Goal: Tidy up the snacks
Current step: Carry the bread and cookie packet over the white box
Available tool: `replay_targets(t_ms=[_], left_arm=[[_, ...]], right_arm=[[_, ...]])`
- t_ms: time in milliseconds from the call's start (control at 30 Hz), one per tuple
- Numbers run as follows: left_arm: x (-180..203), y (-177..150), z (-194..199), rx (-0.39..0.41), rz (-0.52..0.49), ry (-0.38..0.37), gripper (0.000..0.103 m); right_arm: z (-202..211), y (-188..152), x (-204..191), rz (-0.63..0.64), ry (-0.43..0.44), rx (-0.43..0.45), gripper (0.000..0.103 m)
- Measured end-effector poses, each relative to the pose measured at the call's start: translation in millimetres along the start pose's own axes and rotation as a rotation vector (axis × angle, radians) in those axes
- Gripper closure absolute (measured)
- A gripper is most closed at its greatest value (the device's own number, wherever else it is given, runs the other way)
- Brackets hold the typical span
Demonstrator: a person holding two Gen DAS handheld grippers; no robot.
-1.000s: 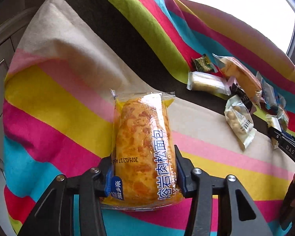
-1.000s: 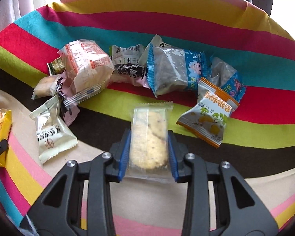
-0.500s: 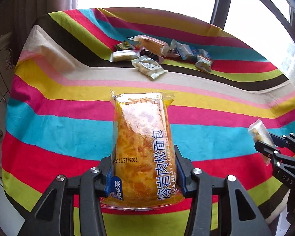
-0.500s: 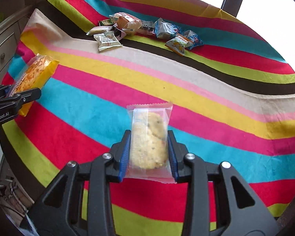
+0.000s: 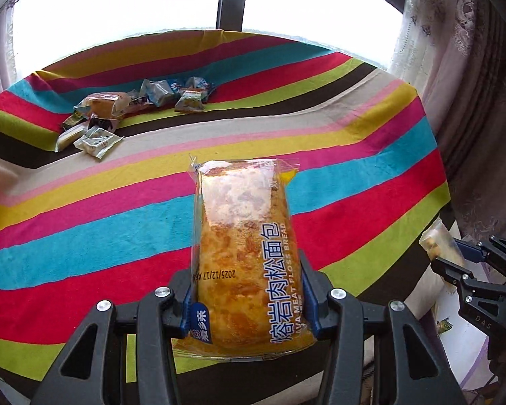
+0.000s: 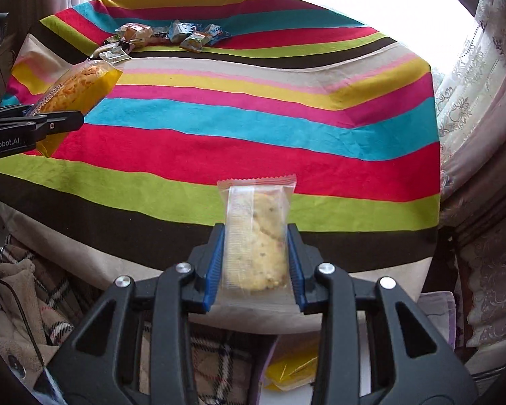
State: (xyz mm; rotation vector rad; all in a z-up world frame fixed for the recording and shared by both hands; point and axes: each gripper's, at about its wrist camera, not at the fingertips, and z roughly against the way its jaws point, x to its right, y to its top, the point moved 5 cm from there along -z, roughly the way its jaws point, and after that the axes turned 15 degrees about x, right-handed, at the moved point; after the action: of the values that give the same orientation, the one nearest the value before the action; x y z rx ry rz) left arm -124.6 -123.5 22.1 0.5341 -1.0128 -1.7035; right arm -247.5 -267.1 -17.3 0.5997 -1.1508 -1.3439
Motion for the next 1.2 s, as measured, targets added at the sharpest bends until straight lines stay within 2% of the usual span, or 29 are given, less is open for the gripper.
replay_targets(t_ms=[267, 633, 967, 1200], left_arm=[[63, 6, 11, 0.010, -0.143, -0.106, 0.054], [148, -4, 19, -0.015, -0.335, -0.255, 0.054], [241, -24, 15, -0.099, -0.477, -0.439, 0.054], [288, -48, 14, -0.153, -0.571, -0.512, 0.054]], right_arm=[[39, -21, 18, -0.027, -0.062, 0.002, 0.064], [71, -64, 54, -0.102, -0.146, -0.061, 0.064], [106, -123, 95, -0.240, -0.243, -0.137, 0.064], [119, -145, 117, -0.352, -0.271, -0.138, 0.064]])
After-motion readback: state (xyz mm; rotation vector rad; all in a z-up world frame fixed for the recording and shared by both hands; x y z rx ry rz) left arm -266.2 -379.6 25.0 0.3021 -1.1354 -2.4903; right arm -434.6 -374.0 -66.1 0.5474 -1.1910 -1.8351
